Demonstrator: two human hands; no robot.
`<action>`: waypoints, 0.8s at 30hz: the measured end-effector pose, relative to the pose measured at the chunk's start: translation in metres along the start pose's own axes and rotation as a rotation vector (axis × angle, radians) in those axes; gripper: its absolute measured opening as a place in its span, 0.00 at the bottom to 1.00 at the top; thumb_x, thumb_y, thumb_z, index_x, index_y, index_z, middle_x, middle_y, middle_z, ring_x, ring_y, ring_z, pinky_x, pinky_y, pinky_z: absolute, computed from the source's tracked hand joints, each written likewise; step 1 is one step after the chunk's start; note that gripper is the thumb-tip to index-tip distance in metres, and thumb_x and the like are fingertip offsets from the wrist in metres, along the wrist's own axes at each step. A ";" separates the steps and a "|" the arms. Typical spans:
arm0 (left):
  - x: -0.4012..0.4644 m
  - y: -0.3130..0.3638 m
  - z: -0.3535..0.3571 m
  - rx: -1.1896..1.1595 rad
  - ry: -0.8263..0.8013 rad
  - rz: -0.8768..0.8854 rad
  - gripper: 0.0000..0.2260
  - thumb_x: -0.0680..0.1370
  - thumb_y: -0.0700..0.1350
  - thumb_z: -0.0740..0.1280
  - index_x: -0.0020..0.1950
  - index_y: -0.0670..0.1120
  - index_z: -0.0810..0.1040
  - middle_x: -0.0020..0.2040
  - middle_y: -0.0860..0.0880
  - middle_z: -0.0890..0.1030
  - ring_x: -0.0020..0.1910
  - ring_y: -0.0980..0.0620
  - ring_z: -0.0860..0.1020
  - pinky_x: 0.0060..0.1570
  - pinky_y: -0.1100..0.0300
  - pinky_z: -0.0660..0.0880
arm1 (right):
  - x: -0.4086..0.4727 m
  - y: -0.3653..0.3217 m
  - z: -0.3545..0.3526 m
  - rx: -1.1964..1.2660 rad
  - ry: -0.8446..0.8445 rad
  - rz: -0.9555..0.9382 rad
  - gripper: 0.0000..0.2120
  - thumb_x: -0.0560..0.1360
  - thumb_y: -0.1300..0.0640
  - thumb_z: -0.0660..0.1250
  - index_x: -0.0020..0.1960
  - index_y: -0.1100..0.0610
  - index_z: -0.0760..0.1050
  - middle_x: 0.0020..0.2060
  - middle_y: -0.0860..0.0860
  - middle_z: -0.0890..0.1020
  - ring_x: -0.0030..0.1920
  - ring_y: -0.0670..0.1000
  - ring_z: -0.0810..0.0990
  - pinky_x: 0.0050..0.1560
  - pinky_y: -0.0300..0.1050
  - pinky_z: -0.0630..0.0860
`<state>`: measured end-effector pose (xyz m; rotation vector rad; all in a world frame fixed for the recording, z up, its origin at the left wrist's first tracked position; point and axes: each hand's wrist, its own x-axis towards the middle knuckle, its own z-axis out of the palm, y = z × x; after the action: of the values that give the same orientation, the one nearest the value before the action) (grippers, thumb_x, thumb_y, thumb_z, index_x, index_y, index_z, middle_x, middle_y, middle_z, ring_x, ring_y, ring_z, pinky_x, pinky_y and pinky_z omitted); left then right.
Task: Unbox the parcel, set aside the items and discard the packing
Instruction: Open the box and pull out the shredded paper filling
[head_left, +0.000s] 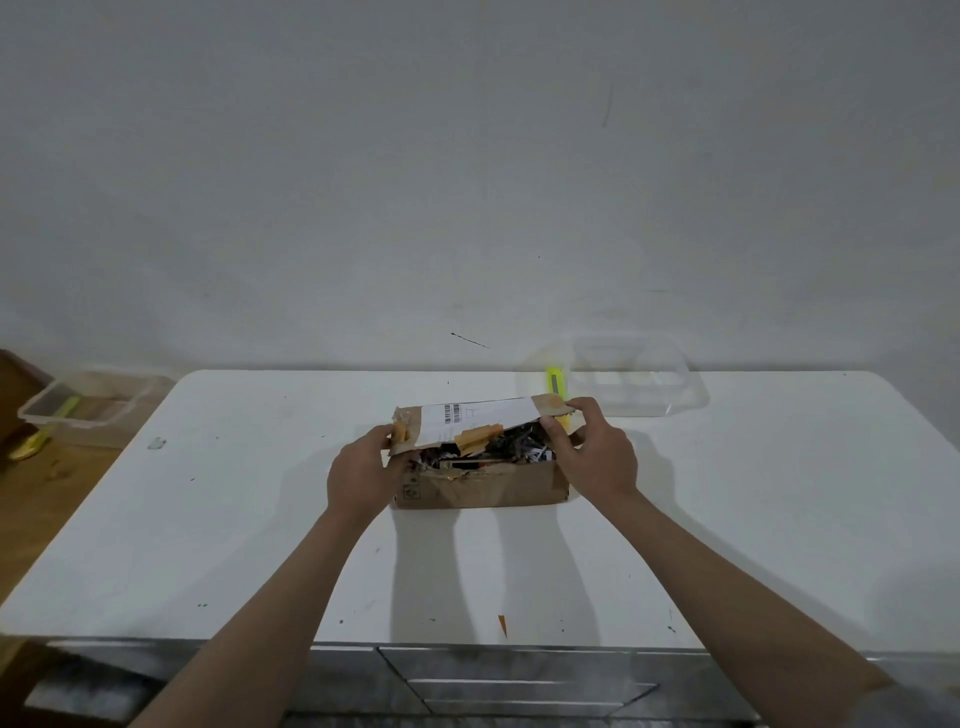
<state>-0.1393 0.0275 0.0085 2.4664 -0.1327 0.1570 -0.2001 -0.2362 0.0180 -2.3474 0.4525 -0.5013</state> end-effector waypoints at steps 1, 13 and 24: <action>0.001 0.000 0.001 0.002 0.003 -0.004 0.15 0.76 0.45 0.68 0.62 0.44 0.76 0.57 0.46 0.82 0.53 0.42 0.79 0.48 0.54 0.73 | 0.001 0.000 0.001 -0.001 0.006 -0.003 0.21 0.74 0.39 0.62 0.59 0.52 0.71 0.30 0.46 0.77 0.35 0.52 0.76 0.30 0.40 0.66; 0.012 -0.003 0.005 -0.013 0.061 0.020 0.10 0.76 0.49 0.68 0.53 0.45 0.79 0.46 0.46 0.83 0.43 0.42 0.80 0.36 0.59 0.67 | 0.009 0.006 0.009 -0.003 0.027 0.021 0.18 0.75 0.37 0.58 0.54 0.51 0.70 0.26 0.49 0.78 0.33 0.55 0.78 0.31 0.44 0.69; 0.025 0.001 -0.008 -0.034 0.033 -0.003 0.18 0.77 0.58 0.62 0.51 0.43 0.76 0.27 0.48 0.79 0.30 0.48 0.78 0.31 0.58 0.71 | 0.015 0.013 0.013 -0.008 0.003 0.013 0.15 0.77 0.40 0.59 0.50 0.52 0.74 0.21 0.46 0.71 0.26 0.50 0.72 0.26 0.40 0.63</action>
<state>-0.1153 0.0301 0.0187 2.4292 -0.1160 0.1924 -0.1835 -0.2447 0.0038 -2.3505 0.4722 -0.4979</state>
